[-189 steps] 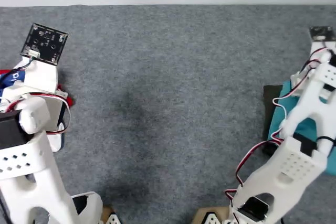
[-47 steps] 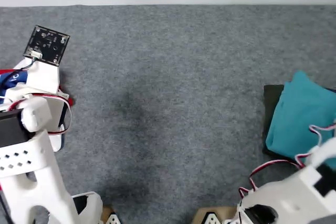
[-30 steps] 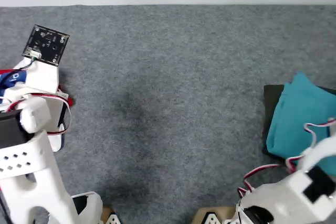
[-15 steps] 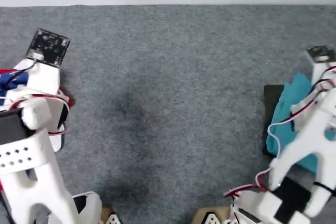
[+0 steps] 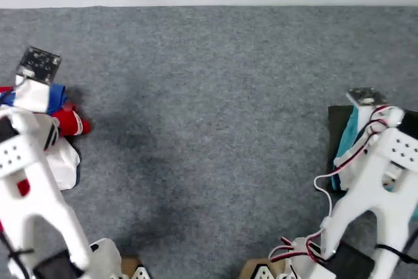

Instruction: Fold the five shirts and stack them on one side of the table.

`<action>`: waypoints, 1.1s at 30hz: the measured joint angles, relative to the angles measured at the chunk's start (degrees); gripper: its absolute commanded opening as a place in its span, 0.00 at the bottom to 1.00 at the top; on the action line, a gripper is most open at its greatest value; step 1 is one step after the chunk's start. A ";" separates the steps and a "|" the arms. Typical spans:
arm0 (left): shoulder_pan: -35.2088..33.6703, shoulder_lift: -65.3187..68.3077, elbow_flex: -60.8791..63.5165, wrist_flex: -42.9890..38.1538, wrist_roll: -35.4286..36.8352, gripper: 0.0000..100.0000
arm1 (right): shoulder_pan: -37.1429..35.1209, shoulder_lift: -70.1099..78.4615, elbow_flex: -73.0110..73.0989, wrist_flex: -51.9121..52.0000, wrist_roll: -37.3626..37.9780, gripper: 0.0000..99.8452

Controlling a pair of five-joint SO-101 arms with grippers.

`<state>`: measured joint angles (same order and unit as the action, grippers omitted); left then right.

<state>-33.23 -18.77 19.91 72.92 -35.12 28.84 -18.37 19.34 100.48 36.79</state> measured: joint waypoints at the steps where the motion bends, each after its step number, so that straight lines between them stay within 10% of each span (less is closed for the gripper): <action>1: -0.09 2.29 -1.85 0.00 -0.09 0.16 | 0.00 0.00 0.44 0.00 0.00 0.01; 33: -4.13 43.43 -46.86 6.07 3.43 0.16 | -4.84 -0.09 2.11 0.00 -4.04 0.01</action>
<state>-37.36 24.66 -26.95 78.99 -31.69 24.00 -18.46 21.45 100.48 32.75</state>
